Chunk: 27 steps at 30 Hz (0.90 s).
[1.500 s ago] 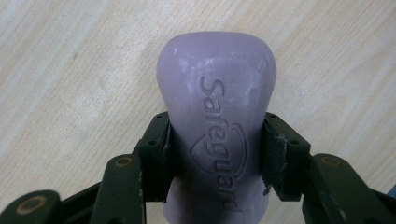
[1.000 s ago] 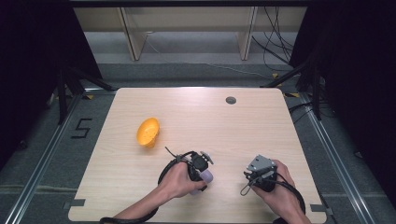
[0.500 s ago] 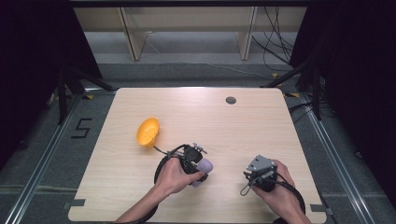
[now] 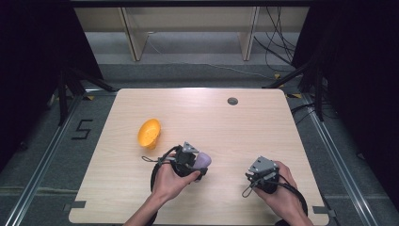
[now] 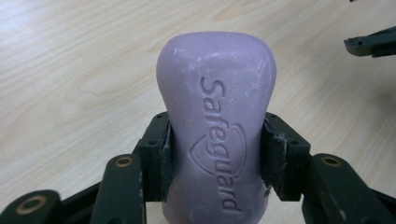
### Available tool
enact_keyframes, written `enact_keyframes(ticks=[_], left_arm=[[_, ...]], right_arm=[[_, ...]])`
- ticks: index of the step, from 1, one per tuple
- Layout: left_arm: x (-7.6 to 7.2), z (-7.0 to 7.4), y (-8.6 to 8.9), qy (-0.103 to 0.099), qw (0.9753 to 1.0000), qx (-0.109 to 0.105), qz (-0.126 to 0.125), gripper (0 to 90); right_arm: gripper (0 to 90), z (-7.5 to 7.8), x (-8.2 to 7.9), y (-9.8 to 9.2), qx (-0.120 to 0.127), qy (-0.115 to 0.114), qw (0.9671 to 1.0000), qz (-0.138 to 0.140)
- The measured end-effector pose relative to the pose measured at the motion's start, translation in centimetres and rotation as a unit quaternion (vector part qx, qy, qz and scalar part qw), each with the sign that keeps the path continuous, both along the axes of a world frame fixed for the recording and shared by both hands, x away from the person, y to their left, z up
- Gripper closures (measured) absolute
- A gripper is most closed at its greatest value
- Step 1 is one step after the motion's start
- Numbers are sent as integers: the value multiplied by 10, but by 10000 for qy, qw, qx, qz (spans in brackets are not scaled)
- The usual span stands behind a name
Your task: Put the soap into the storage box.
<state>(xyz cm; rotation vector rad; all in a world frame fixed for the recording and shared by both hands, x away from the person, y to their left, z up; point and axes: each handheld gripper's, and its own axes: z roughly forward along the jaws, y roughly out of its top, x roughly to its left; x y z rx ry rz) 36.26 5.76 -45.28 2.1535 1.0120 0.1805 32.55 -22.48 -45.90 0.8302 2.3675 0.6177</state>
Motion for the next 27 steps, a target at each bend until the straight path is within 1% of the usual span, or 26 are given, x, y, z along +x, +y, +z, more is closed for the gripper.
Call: enact_keyframes(ticks=[1, 2, 3, 5, 6, 7, 8, 10, 11, 13, 15, 16, 17, 18, 20, 22, 24, 25, 26, 27], left_arm=[[0, 0, 0, 0, 10000, 0, 0, 495], [-2, 0, 3, -33, 9999, -87, 87, 495], [-2, -1, 5, -87, 9997, -162, 157, 494], [-4, 0, 9, -100, 9994, -233, 253, 495], [-4, 0, 9, -100, 9994, -233, 253, 495], [-6, 0, 13, -154, 9989, -308, 307, 495], [-6, 1, 15, -157, 9987, -327, 356, 495], [-8, 1, 19, -230, 9976, -431, 485, 495], [-8, 2, 21, -226, 9977, -420, 472, 495], [-11, 2, 25, -388, 9965, -447, 598, 495], [-12, 3, 26, -396, 9964, -424, 615, 495], [-13, 3, 28, -428, 9950, -568, 697, 495], [-13, 3, 29, -443, 9948, -557, 729, 495], [-14, 3, 30, -478, 9940, -602, 780, 495], [-14, 4, 32, -483, 9934, -647, 809, 495], [-14, 4, 35, -537, 9925, -707, 844, 495], [-14, 4, 36, -539, 9925, -680, 856, 495], [-14, 5, 39, -565, 9920, -712, 874, 495], [-14, 5, 39, -565, 9920, -712, 874, 495], [-14, 4, 38, -589, 9899, -818, 995, 495]], right_arm=[[458, 0, 0, 0, 0, 0, 10000, 0], [458, 0, 0, 0, -6, -10, 10000, 11], [458, 1, 0, 0, 21, 27, 10000, -16], [458, 1, -1, 0, 26, 28, 10000, -45], [458, 1, -1, 0, 25, 25, 10000, -44], [458, 0, 0, 0, -20, -26, 10000, 13], [458, 0, 0, 0, 3, -7, 10000, 4], [458, 0, 0, 0, 9, -4, 10000, -3], [458, 0, 0, 0, 8, -6, 10000, 4], [458, 0, 0, 0, 5, -9, 10000, 8], [458, 0, 0, 0, 7, -12, 10000, 9], [458, 0, 0, 0, 9, -26, 10000, 4], [458, 0, 0, 0, 12, -27, 10000, 0], [458, 0, 0, 0, 30, -10, 10000, -42], [458, 0, -1, 0, 38, -5, 10000, -58], [458, 0, -1, 0, 39, -6, 10000, -60], [458, 0, 0, 0, 37, -16, 10000, -50], [458, 0, 0, 0, 44, -45, 10000, -8], [458, 0, 0, 0, 43, -43, 10000, -8], [458, 0, 0, 0, 45, -45, 10000, -7]])
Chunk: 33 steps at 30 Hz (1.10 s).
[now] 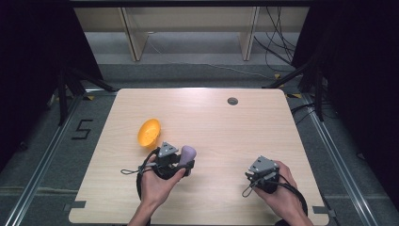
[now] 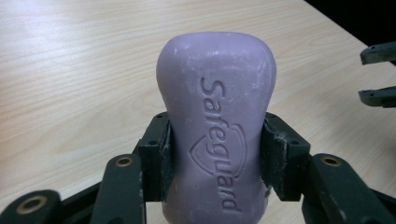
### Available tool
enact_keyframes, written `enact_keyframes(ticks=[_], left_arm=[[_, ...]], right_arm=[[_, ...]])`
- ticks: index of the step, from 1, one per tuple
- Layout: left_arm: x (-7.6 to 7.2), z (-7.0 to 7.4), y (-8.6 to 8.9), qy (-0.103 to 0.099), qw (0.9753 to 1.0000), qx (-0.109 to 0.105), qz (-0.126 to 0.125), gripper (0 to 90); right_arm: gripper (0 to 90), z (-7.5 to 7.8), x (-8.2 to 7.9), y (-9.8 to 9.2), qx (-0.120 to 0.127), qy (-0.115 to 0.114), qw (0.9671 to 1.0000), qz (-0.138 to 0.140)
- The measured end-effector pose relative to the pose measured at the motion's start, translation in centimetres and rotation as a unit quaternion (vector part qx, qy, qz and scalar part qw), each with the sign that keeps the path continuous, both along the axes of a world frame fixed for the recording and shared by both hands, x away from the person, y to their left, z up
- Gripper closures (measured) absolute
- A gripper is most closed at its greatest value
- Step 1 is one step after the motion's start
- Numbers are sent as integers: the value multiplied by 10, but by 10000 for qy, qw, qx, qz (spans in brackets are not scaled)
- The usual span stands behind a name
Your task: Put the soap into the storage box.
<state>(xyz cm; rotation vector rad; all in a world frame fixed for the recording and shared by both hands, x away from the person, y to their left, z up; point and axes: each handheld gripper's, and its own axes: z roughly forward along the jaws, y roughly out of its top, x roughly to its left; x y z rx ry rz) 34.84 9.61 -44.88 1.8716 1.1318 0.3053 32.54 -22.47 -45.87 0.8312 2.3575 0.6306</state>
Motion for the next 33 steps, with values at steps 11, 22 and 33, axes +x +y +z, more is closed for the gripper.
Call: enact_keyframes(ticks=[11, 22, 33], left_arm=[[-2, 0, 10, -50, 9997, -36, 223, 495], [-3, 1, 19, -117, 9992, -88, 376, 495], [-3, 6, 29, -135, 9982, -129, 564, 495]], right_arm=[[456, 2, 0, -1, 8, -38, 10000, -21], [455, 2, 0, -1, 19, -29, 10000, -38], [454, 2, 0, -1, 18, -49, 10000, -34]])
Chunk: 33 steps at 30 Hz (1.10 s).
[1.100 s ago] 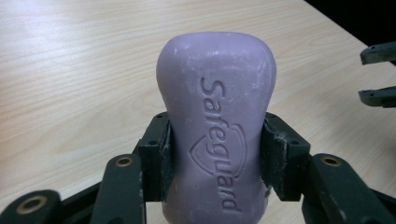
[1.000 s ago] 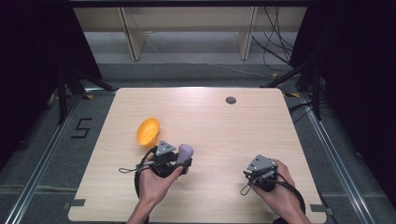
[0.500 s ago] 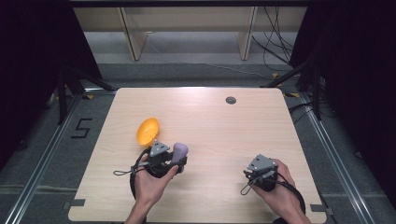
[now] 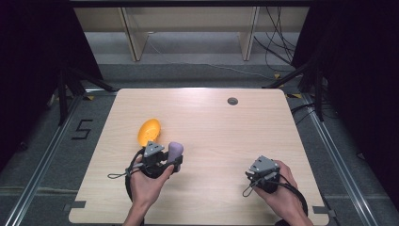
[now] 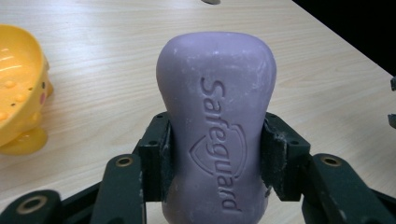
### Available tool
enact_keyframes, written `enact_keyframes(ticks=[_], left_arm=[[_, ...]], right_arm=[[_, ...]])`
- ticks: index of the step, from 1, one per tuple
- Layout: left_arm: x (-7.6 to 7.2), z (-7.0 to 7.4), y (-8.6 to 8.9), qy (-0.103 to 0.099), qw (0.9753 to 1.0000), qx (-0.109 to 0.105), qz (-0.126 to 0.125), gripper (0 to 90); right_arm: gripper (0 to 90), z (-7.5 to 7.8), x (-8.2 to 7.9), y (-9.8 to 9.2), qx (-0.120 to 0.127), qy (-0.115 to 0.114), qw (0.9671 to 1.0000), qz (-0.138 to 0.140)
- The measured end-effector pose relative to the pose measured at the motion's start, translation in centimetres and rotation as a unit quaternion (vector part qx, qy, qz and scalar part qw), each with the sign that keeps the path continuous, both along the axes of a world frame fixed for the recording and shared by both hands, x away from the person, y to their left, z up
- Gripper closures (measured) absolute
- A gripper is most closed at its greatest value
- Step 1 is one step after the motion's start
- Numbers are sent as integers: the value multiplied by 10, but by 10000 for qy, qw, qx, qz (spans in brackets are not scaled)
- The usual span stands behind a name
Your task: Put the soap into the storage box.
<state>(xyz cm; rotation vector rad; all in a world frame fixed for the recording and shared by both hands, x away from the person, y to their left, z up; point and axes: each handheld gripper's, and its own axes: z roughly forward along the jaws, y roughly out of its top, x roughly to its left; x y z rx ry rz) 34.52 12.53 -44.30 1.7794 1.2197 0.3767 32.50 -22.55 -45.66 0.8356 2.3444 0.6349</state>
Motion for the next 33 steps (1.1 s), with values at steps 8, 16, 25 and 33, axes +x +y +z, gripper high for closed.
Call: enact_keyframes(ticks=[8, 16, 25, 33], left_arm=[[0, 5, 8, -73, 9997, -27, 240, 495], [2, 7, 14, -87, 9993, -16, 356, 495], [4, 9, 21, -107, 9987, 12, 500, 495], [6, 11, 27, -82, 9982, 72, 592, 495]], right_arm=[[454, 0, 0, 0, -1, -7, 10000, 12], [454, -1, 1, 0, 1, -59, 10000, 21], [453, -1, 1, 1, 22, -41, 10000, 51], [452, 0, 1, 1, 43, -44, 10000, 39]])
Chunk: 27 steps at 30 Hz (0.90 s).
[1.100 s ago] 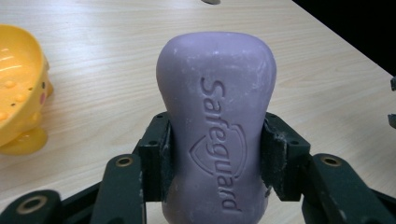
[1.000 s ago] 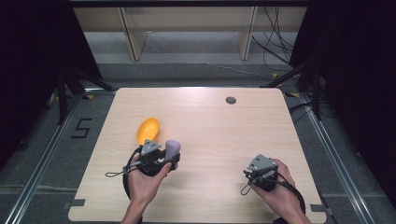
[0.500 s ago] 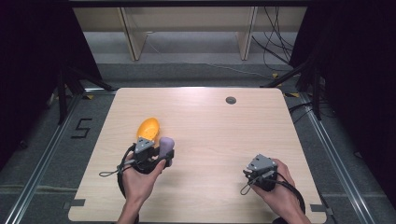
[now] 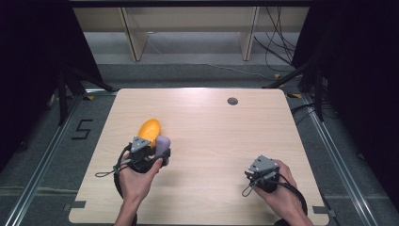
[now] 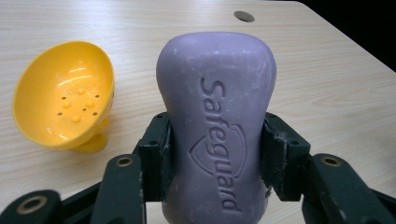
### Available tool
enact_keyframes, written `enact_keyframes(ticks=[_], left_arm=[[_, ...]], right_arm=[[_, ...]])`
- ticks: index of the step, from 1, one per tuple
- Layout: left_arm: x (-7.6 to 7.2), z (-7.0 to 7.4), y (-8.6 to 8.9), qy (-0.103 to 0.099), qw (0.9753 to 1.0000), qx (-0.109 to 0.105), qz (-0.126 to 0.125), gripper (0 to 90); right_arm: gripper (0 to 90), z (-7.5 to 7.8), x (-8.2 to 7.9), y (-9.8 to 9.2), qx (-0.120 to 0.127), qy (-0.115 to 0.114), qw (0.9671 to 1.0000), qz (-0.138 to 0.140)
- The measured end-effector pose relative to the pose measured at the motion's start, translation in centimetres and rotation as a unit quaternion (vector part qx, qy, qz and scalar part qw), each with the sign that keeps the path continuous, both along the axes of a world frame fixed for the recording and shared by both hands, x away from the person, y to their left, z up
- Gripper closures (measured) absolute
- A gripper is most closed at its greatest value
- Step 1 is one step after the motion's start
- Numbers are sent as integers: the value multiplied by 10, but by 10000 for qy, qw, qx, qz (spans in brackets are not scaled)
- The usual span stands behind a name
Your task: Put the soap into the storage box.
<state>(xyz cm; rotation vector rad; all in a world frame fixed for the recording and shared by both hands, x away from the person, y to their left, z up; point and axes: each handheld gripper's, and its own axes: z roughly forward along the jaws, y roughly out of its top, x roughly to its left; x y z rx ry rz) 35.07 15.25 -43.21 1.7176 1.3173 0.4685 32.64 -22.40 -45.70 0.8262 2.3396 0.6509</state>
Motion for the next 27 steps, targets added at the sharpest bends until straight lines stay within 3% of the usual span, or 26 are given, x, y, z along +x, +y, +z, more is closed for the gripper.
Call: enact_keyframes(ticks=[19, 26, 27], left_arm=[[11, 3, 18, 13, 9991, 156, 385, 495], [18, 5, 21, 53, 9986, 326, 412, 495], [19, 5, 22, 82, 9982, 434, 411, 495]], right_arm=[[452, 0, 0, 0, -7, -21, 10000, -8], [452, 0, 0, 0, -1, -22, 10000, -11], [452, 1, 0, 0, -1, -23, 10000, -12]])
